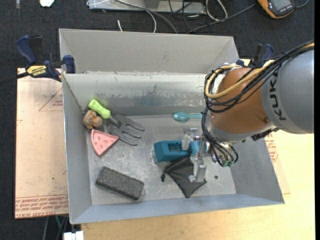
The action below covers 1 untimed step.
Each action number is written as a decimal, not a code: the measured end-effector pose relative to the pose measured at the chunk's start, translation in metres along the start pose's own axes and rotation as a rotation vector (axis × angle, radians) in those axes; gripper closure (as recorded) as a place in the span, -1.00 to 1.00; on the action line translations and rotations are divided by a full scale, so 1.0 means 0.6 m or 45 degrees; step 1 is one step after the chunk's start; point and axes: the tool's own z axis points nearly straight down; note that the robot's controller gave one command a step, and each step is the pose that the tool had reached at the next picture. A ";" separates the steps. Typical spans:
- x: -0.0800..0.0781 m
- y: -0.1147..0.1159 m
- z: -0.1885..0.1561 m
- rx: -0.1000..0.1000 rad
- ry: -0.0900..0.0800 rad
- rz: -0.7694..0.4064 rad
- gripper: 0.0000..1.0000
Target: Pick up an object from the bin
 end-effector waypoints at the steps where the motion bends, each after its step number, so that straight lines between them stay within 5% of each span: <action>1: 0.000 0.000 0.000 0.000 0.000 0.000 -1.00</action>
Offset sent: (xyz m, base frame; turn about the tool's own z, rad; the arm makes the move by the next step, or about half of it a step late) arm -0.0322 0.0437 -0.0629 0.1636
